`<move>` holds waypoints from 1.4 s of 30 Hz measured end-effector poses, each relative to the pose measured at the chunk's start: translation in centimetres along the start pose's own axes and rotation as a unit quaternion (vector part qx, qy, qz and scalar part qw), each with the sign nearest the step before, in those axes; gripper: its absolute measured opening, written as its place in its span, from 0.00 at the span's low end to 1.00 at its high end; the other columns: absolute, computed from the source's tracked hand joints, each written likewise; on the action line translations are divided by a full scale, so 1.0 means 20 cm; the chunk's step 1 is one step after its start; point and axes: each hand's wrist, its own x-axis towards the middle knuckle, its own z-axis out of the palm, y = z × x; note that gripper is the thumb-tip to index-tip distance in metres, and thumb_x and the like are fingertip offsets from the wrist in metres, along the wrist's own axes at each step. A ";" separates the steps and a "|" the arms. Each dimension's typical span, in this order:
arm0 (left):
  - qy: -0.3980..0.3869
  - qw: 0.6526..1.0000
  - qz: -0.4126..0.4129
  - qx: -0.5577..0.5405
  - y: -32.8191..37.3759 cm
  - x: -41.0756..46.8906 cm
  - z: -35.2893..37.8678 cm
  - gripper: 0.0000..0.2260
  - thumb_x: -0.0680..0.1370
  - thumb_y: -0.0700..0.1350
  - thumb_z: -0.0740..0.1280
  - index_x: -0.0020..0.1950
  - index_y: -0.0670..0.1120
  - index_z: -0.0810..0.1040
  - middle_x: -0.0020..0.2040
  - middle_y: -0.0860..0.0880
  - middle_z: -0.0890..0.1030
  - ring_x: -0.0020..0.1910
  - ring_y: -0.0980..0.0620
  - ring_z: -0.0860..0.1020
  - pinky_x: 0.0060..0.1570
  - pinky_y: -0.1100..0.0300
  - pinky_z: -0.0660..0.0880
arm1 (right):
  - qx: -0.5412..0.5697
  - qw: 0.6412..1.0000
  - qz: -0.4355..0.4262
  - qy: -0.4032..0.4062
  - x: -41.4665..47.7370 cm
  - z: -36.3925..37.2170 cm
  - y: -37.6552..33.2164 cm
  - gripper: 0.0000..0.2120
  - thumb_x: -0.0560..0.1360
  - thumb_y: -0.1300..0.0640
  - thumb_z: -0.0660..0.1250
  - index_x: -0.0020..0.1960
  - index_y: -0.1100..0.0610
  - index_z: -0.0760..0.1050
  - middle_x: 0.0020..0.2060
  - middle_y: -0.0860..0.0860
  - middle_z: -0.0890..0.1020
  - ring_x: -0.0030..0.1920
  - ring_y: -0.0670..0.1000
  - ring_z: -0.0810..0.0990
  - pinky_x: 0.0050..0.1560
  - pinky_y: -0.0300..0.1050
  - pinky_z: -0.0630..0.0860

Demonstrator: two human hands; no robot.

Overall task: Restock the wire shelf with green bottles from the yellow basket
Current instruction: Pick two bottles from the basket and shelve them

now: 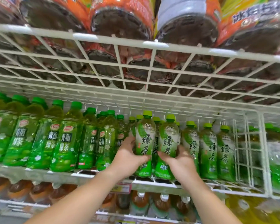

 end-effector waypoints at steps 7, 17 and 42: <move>0.052 0.998 0.013 0.041 0.00 -0.03 0.00 0.24 0.68 0.41 0.79 0.61 0.51 0.78 0.52 0.54 0.85 0.51 0.57 0.83 0.54 0.55 0.81 | 0.027 1.000 -0.007 -0.008 -0.02 0.04 -0.01 0.43 0.70 0.40 0.75 0.76 0.56 0.59 0.69 0.55 0.74 0.54 0.53 0.79 0.56 0.45 0.73; 0.111 0.986 -0.002 0.126 0.01 -0.07 -0.04 0.18 0.77 0.39 0.72 0.65 0.48 0.73 0.61 0.47 0.71 0.56 0.54 0.72 0.57 0.69 0.63 | 0.018 0.998 -0.053 -0.023 -0.03 0.13 -0.04 0.34 0.71 0.42 0.74 0.72 0.50 0.67 0.63 0.46 0.77 0.63 0.50 0.76 0.61 0.41 0.70; 0.143 0.823 0.065 0.546 0.04 -0.15 -0.13 0.27 0.82 0.61 0.59 0.74 0.44 0.71 0.63 0.44 0.74 0.63 0.44 0.72 0.61 0.55 0.73 | -0.112 0.984 -0.137 0.011 -0.07 0.26 -0.05 0.33 0.76 0.40 0.67 0.74 0.57 0.64 0.66 0.53 0.71 0.67 0.55 0.71 0.65 0.46 0.70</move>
